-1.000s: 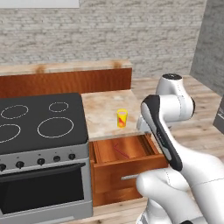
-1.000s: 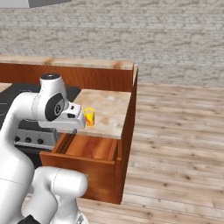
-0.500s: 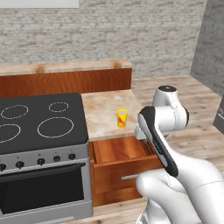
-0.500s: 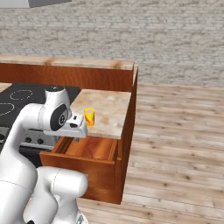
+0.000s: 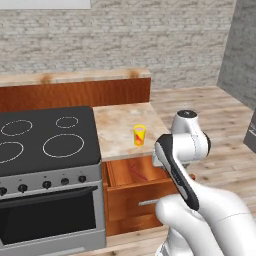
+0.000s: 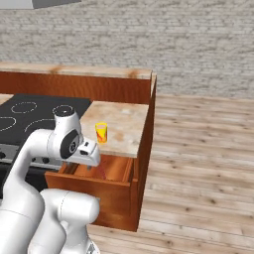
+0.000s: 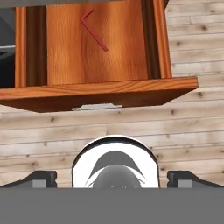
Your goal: Pick up the straw from the left drawer and put it inside the smoothie cup.
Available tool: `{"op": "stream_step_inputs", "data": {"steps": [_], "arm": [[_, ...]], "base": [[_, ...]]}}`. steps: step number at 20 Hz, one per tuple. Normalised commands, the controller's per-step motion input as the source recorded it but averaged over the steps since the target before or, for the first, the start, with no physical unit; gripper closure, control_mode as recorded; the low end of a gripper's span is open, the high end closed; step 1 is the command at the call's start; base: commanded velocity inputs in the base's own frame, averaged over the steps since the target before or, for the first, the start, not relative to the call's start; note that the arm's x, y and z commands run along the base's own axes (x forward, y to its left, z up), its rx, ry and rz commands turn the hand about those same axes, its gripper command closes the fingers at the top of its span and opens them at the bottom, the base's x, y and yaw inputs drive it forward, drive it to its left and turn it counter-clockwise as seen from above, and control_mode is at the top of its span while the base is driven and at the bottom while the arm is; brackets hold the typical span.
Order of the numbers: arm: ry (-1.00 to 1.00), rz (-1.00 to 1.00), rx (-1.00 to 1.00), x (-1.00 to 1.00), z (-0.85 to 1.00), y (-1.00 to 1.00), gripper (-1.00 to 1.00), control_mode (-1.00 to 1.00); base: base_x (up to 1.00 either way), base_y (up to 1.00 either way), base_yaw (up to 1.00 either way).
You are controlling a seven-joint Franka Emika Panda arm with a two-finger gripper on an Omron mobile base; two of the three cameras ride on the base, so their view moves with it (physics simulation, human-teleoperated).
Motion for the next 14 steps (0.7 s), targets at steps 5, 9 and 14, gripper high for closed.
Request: {"op": "stream_step_inputs", "data": {"steps": [5, 9, 14], "arm": [[0.0, -0.1, 0.0, 0.2, -0.42, 0.03, -1.0, -1.0], [0.0, -0.09, 0.0, 0.3, -0.34, 0.08, -1.0, -1.0], [0.0, -0.04, 0.0, 0.4, -0.22, 0.13, -1.0, -1.0]], "base": [[0.0, 0.0, 0.0], [0.0, 0.0, 0.0], [0.0, 0.0, 0.0]]}}
